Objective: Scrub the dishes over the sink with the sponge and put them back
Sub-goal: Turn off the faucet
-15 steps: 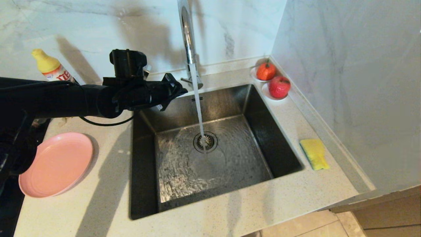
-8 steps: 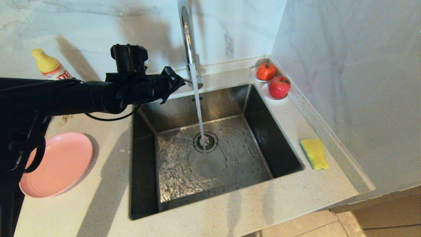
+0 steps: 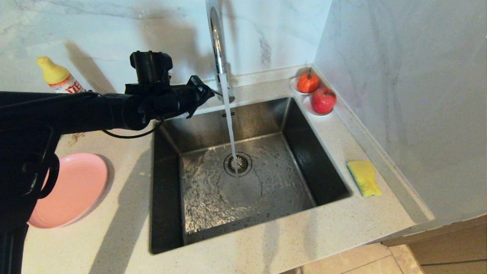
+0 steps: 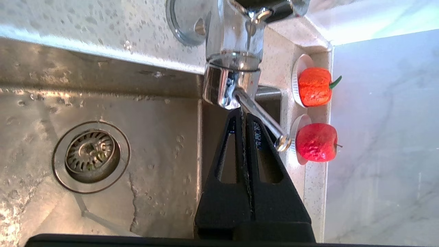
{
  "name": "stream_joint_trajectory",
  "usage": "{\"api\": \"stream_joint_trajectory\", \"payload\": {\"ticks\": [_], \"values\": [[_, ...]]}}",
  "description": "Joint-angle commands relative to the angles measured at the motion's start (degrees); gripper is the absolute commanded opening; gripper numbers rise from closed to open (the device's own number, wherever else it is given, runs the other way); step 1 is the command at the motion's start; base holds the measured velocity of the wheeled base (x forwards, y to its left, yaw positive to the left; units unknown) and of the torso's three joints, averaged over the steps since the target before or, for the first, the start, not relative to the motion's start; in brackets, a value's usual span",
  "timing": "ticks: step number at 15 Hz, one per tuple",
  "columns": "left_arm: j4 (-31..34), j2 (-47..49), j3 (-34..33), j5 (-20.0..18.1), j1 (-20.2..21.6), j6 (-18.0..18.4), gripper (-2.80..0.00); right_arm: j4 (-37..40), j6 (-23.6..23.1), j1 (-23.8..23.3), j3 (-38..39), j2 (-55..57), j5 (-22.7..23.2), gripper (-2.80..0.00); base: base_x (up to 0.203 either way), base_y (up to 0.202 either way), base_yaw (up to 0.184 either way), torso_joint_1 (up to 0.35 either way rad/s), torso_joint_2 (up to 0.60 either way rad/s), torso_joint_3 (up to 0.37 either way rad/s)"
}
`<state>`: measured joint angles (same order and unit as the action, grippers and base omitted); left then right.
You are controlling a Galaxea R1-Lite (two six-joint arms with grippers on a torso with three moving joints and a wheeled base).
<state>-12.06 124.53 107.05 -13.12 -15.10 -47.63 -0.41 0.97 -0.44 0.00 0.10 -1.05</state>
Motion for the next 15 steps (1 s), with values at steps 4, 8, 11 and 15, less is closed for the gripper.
{"api": "stream_joint_trajectory", "payload": {"ticks": [4, 8, 11, 15], "values": [[0.52, -2.2, -5.54, -0.22, 1.39, 1.25, -2.8, -0.02, -0.01, 0.0, 0.0, 0.08, -0.01, -2.8, 0.0, 0.0, 0.0, 0.0, 0.0, 0.0], [0.67, -7.99, -11.06, -4.04, 1.44, 2.41, -2.8, -0.02, -0.01, 0.0, 0.0, 0.08, -0.01, -2.8, 0.0, 0.0, 0.0, 0.0, 0.0, 0.0], [1.16, -8.71, -11.07, -4.41, 0.78, 2.05, -2.8, -0.02, -0.01, 0.0, 0.0, 0.08, -0.01, -2.8, 0.0, 0.0, 0.0, 0.0, 0.0, 0.0], [1.07, -8.17, -10.03, -4.46, 0.25, 1.32, -2.8, -0.02, -0.01, 0.0, 0.0, 0.08, -0.01, -2.8, 0.0, 0.0, 0.0, 0.0, 0.0, 0.0]]}}
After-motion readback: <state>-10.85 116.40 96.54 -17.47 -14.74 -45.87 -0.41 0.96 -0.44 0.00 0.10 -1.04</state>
